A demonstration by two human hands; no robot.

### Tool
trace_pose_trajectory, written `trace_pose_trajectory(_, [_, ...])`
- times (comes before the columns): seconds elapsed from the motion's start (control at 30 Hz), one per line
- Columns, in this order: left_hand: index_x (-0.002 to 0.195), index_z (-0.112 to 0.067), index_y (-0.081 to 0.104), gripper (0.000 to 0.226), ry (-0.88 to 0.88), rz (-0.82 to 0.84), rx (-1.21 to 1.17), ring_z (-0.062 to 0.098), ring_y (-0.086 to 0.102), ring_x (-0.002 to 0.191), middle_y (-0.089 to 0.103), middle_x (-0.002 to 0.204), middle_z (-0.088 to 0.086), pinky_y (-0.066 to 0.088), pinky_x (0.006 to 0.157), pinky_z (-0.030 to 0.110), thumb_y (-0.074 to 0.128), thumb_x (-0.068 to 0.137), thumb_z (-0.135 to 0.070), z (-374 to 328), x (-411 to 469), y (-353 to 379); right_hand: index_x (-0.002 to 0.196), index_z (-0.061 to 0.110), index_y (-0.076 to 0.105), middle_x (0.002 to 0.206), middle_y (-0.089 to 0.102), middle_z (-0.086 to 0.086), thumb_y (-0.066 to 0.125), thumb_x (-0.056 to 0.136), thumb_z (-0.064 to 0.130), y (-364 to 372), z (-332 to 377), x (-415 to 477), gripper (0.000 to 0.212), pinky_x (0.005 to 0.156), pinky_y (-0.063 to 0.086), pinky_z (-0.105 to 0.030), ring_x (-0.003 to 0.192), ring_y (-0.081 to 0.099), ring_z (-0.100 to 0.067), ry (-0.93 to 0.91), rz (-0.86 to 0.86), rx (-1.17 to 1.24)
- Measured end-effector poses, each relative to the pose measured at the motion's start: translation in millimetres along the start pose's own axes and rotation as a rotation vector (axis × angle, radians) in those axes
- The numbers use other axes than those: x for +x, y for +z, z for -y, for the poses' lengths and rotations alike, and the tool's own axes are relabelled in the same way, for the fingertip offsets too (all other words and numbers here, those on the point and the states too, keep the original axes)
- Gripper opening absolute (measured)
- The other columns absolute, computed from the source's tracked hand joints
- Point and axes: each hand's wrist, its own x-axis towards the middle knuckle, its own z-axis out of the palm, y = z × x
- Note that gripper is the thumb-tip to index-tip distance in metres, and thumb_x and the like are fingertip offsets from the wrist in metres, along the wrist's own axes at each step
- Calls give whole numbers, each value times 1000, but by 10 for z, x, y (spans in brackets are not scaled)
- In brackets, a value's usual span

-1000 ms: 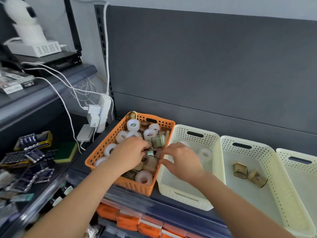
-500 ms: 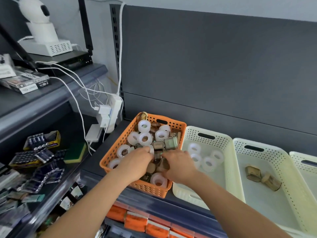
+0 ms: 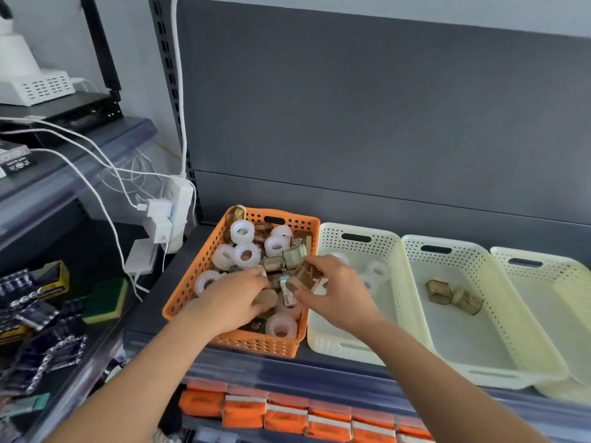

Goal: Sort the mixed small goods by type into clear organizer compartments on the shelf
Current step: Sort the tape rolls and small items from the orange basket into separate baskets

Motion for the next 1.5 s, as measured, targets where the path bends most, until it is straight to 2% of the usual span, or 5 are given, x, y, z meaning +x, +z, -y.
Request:
trace_pose_trajectory(0.13, [114, -35, 57, 29, -108, -146, -290, -8, 55, 69, 58, 99, -24, 38, 57, 11, 63, 87, -40, -83, -20, -168, 131, 25, 51, 111, 57, 8, 72, 76, 43, -174, -115, -81, 61, 82, 51, -27, 96, 55, -6, 89, -76, 83])
trace_pose_trajectory(0.3, [139, -33, 44, 48, 8, -289, -545, -3, 45, 115, 44, 128, -23, 43, 93, 19, 57, 93, -25, -617, 191, -243, 123, 30, 47, 98, 58, 17, 80, 67, 45, -482, -400, -257, 66, 80, 49, -25, 95, 56, -4, 241, -173, 200])
trace_pose_trajectory(0.4, [131, -33, 52, 40, 92, -288, -553, 2, 53, 109, 53, 123, -17, 48, 90, 23, 58, 93, -22, -1078, 369, -147, 105, 30, 51, 91, 60, 18, 82, 65, 42, -742, -659, -419, 52, 75, 46, -20, 89, 58, 0, 271, -219, 175])
trace_pose_trajectory(1.2, [97, -9, 56, 15, 118, 36, 232, 26, 57, 78, 55, 93, 8, 35, 59, 32, 58, 84, -1, -2896, 1334, 675, 111, 14, 58, 112, 61, -4, 45, 91, 5, -1445, -2066, -951, 25, 70, 47, -32, 100, 60, -25, 266, 245, -660])
trace_pose_trajectory(1.5, [142, -3, 37, 59, 125, -130, 288, 26, 43, 123, 53, 129, 10, 17, 118, 40, 49, 85, 6, -2862, 1325, 751, 119, 15, 52, 114, 57, -5, 48, 91, 10, -1422, -2133, -933, 29, 73, 48, -32, 105, 56, -24, 220, 171, -584])
